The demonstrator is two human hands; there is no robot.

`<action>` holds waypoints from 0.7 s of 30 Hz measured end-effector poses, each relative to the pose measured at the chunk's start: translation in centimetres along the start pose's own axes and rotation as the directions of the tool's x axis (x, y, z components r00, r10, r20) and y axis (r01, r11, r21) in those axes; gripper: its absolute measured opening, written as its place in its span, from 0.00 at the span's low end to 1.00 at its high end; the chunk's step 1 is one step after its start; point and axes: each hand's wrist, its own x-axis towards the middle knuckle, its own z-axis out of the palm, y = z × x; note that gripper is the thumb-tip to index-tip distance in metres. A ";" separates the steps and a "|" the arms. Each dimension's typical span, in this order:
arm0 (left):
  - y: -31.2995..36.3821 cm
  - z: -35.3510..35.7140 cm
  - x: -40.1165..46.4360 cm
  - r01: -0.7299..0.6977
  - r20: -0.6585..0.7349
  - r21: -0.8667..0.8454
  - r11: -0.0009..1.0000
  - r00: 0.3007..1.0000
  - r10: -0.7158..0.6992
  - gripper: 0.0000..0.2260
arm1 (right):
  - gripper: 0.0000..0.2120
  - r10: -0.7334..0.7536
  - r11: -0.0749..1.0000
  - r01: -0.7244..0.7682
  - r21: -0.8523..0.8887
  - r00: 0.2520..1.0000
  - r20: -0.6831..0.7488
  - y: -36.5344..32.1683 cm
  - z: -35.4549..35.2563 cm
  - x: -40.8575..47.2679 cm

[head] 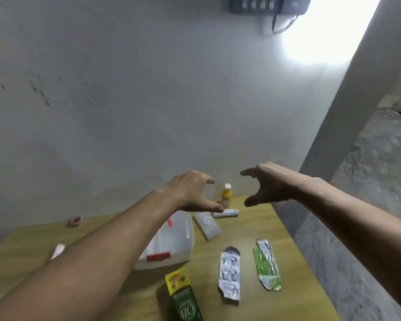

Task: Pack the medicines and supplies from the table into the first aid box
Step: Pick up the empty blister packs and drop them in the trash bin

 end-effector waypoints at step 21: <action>1.6 28.5 2.9 -0.016 0.070 0.180 0.984 0.998 0.004 0.22 | 0.24 0.254 0.959 -0.256 -0.122 0.967 -0.031 9.7 28.3 -2.6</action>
